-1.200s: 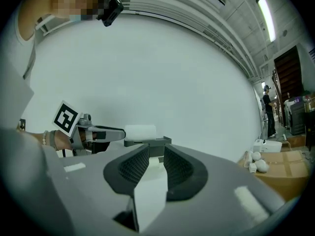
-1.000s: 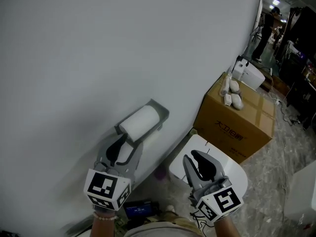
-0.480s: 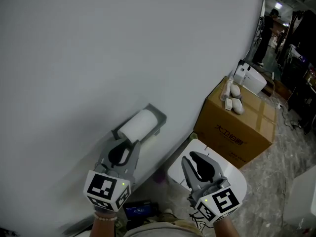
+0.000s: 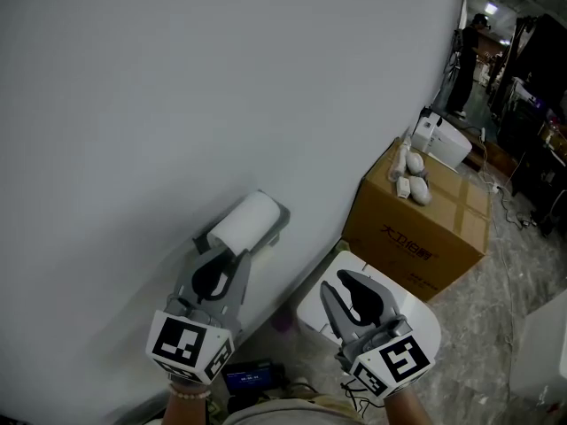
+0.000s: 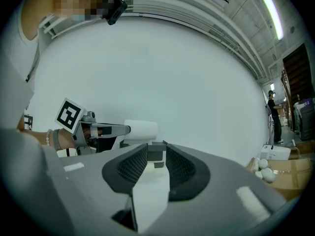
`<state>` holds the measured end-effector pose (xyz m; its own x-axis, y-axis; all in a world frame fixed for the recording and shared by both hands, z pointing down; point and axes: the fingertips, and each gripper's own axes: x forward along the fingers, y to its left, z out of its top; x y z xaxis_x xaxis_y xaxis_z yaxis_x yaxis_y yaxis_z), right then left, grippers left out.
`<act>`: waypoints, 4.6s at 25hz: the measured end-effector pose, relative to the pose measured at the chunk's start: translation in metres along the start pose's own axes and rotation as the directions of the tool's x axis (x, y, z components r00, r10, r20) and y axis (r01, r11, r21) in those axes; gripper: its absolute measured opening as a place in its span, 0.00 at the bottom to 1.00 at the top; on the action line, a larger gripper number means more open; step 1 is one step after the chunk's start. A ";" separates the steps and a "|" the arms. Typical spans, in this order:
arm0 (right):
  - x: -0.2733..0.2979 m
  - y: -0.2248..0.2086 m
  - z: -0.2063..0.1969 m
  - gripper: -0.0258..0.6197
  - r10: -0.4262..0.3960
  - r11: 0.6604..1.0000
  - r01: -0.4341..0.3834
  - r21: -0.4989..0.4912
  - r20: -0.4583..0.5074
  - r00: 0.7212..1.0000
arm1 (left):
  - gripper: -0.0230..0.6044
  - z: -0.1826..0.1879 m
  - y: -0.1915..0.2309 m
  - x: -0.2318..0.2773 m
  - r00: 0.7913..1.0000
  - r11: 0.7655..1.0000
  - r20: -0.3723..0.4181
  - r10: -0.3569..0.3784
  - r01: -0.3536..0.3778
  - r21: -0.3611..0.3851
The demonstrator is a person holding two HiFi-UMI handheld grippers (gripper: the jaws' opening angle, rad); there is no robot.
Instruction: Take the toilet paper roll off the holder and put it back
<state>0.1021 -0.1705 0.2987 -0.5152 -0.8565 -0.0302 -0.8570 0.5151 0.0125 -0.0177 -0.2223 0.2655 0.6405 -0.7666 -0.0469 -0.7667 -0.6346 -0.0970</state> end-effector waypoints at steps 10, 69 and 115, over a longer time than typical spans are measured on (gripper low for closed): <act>-0.021 -0.005 0.023 0.24 -0.092 0.996 0.092 0.002 0.038 0.995 | 0.12 0.034 -0.044 0.000 0.984 0.985 0.053 -0.168 0.167 0.033; -0.150 -0.060 -0.033 0.37 -0.263 0.963 0.265 0.045 -0.040 0.964 | 0.13 -0.053 -0.241 0.007 0.574 0.569 0.011 -0.819 0.814 -0.115; 0.123 0.036 0.029 0.37 0.366 0.928 -0.366 -0.076 -0.012 0.931 | 0.15 -0.007 0.020 -0.013 0.994 0.992 -0.036 -0.099 0.101 0.070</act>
<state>0.0080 -0.2557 0.2660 -0.7932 -0.6089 -0.0114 -0.6069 0.7887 0.0982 -0.0419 -0.2256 0.2714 0.7110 -0.7032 -0.0015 -0.6930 -0.7003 -0.1711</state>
